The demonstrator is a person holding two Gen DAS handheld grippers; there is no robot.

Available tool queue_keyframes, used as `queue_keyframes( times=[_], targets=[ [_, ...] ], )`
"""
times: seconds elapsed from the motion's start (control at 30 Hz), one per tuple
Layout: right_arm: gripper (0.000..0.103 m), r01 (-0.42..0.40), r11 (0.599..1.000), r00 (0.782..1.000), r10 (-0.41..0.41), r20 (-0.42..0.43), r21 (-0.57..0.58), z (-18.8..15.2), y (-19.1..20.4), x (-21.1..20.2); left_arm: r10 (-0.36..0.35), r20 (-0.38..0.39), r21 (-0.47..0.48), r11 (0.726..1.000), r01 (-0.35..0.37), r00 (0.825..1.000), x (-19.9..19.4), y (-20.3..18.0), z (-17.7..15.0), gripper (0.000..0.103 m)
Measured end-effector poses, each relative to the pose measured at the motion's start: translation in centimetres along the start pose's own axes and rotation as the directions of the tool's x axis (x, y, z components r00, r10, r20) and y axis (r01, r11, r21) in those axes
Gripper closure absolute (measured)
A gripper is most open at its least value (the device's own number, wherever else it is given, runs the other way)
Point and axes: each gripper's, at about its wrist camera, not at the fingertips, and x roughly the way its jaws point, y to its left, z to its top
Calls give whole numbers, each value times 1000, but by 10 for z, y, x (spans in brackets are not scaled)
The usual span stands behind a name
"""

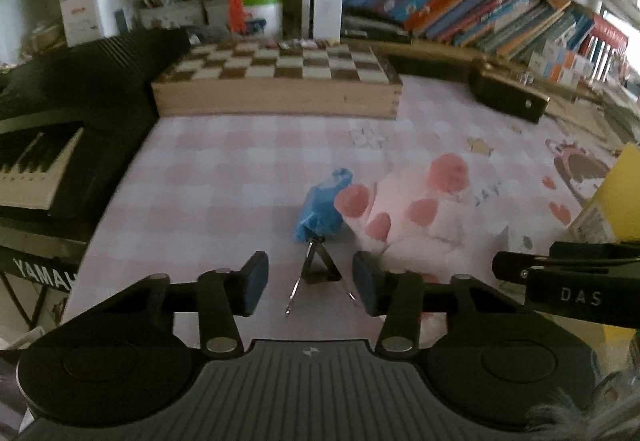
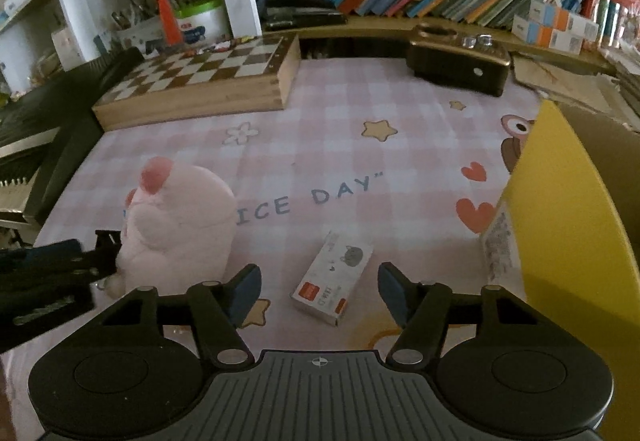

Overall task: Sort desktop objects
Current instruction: 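Grasp the blue clip with the left tool while the right tool grasps the white card box, then lift the clip and card box and carry both toward the yellow box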

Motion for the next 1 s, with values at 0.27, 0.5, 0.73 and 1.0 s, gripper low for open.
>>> queue_keyframes(
  times=[0.27,0.5,0.73,1.0],
  targets=[
    [44,2,1000,999,-2,-33,-3,2,0,17,-1,-22,11,1000,2,1000,14,-2,-1,76],
    [72,-35,999,999,34,-36,-13,2,-2,21,-8,-10,-8,1000,8,1000,10,1,0,80],
    [72,-73,996,997,73,-8,-46,2,4,9,-46,38,-28,998,47,998,-17,3,-1,86],
    [72,-82,996,996,83,19,-43,-3,8,-15,-80,80,-33,996,83,994,-47,7,-11,86]
  ],
)
